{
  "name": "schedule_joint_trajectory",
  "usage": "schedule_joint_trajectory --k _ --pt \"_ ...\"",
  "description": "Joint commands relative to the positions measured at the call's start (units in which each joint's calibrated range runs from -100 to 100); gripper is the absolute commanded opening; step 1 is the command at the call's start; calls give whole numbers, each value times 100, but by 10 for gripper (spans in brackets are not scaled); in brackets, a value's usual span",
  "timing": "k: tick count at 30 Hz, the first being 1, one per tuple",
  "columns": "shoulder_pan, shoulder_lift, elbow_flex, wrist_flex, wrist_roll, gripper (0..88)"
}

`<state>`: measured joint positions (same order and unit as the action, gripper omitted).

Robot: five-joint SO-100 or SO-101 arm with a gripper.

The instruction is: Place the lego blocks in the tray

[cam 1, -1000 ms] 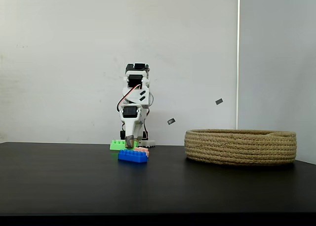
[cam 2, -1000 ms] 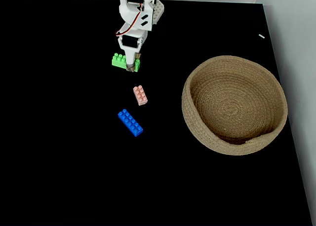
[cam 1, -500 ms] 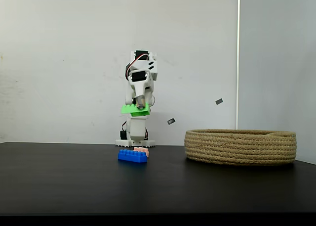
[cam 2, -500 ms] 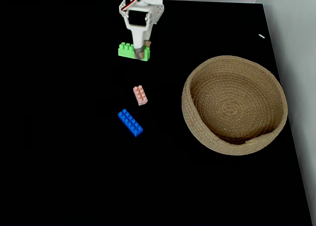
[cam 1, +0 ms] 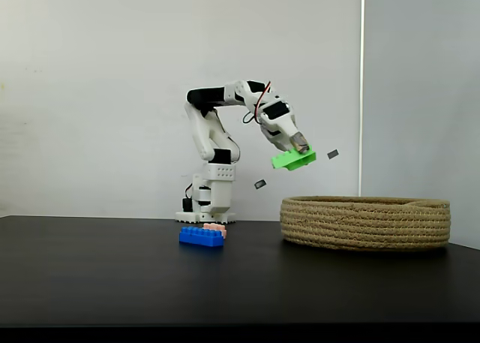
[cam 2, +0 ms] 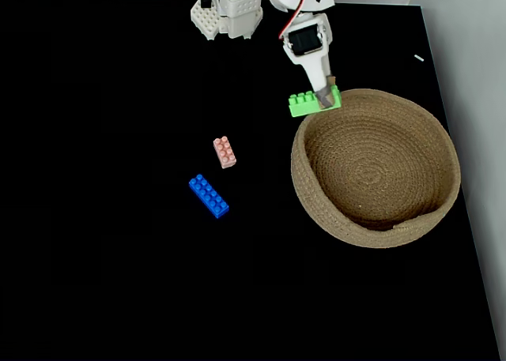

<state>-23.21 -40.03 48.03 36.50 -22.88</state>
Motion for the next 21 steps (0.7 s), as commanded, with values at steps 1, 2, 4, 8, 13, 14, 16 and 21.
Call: schedule_joint_trajectory --k 1,2,4,8,13,14,16,21 --pt "-424 435 -357 -997 -107 3" --pt "-507 555 -357 -1105 -112 7" --pt "-606 702 -357 -1214 -215 56" --pt "-647 676 -202 -1222 -337 189" --pt "-466 590 99 -1222 -420 296" --pt "-433 590 144 -1222 -430 302" --pt "-375 581 190 -1114 -567 290" --pt "169 375 -129 1044 -313 250"
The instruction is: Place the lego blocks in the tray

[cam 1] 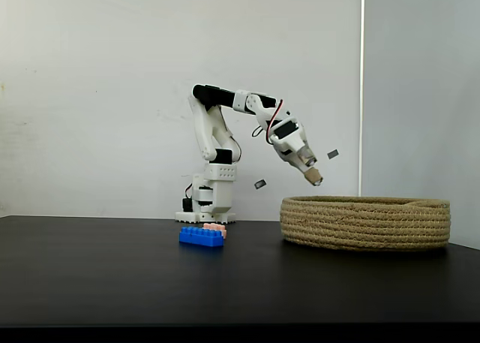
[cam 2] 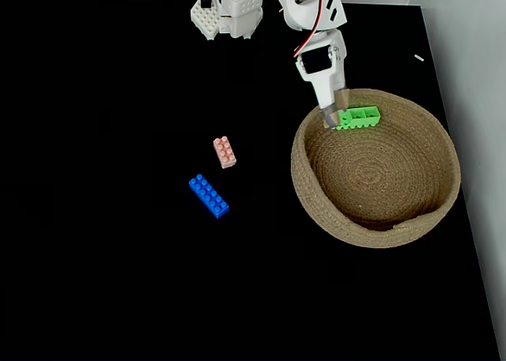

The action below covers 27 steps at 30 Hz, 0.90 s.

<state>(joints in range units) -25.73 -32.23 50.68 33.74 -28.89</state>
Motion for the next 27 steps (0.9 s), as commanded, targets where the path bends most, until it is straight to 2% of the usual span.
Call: schedule_joint_trajectory --k 1,3,4,7,9,10,14,20,23,27 --pt "578 -483 -367 1387 547 288" --pt "1015 -681 -185 1303 777 385" --pt "1197 -758 -112 1237 796 385" --pt "1559 -749 -2 1178 723 306" --pt "2021 -732 16 1137 73 194" --pt "2260 -732 34 1153 -39 152" --pt "3068 -646 289 645 -400 90" --pt "3109 -431 864 4 -884 145" --pt "3142 -62 973 -663 -933 162" --pt "3142 618 682 -862 -1001 208"
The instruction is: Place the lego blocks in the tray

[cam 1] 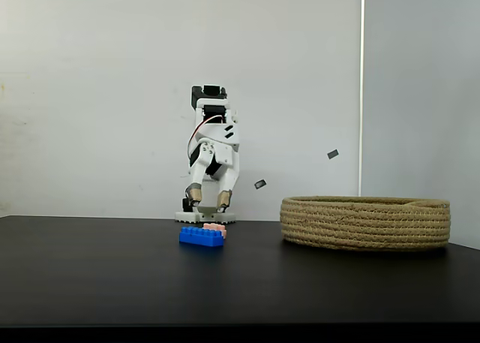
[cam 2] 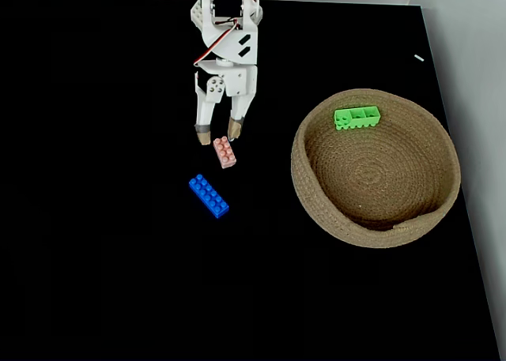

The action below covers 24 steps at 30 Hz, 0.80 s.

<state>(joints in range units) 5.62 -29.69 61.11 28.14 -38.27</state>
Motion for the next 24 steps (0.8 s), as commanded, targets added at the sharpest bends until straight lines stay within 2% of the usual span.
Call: schedule_joint_trajectory --k 1,6,8,12,17,19,22,24 --pt "7 484 -379 -394 -78 217" --pt "-150 604 -151 -827 -73 264" --pt "-207 630 -79 -835 -78 260" --pt "-207 681 177 -1127 -93 180" --pt "-191 699 469 -1543 -88 208" --pt "-183 699 478 -1552 -68 174" --pt "-141 699 478 -1577 -49 2" --pt "-150 690 478 -1577 -39 1"
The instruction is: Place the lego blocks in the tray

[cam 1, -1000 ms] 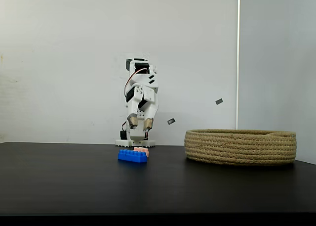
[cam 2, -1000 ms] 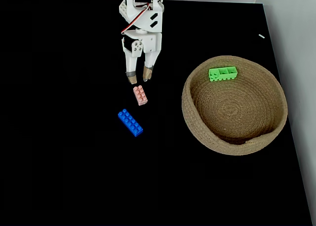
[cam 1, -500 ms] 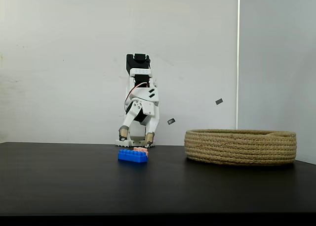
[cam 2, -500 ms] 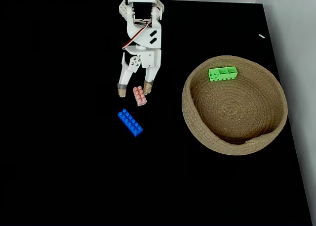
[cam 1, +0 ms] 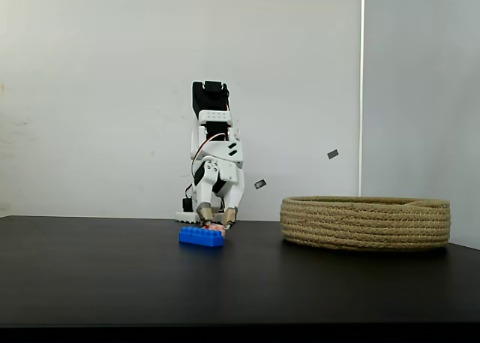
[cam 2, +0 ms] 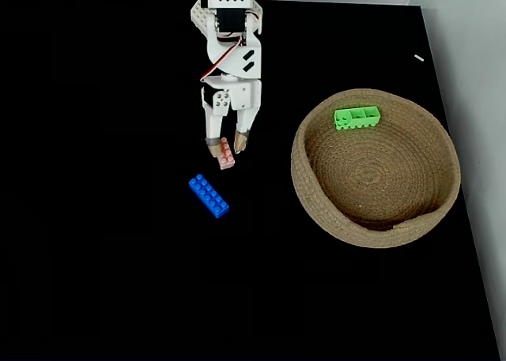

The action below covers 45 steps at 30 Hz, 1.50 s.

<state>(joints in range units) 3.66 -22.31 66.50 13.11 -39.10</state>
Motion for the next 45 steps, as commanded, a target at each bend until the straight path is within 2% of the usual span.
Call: schedule_joint_trajectory --k 1,7,17,20,28,38,45 --pt "46 -56 -61 -74 49 0" --pt "62 -185 -207 -58 -34 0" --pt "112 -349 -271 -58 386 8" --pt "29 -375 -271 -58 576 221" --pt "277 -383 -435 184 464 303" --pt "392 -375 -143 -83 361 303" --pt "202 588 -171 -574 303 297"
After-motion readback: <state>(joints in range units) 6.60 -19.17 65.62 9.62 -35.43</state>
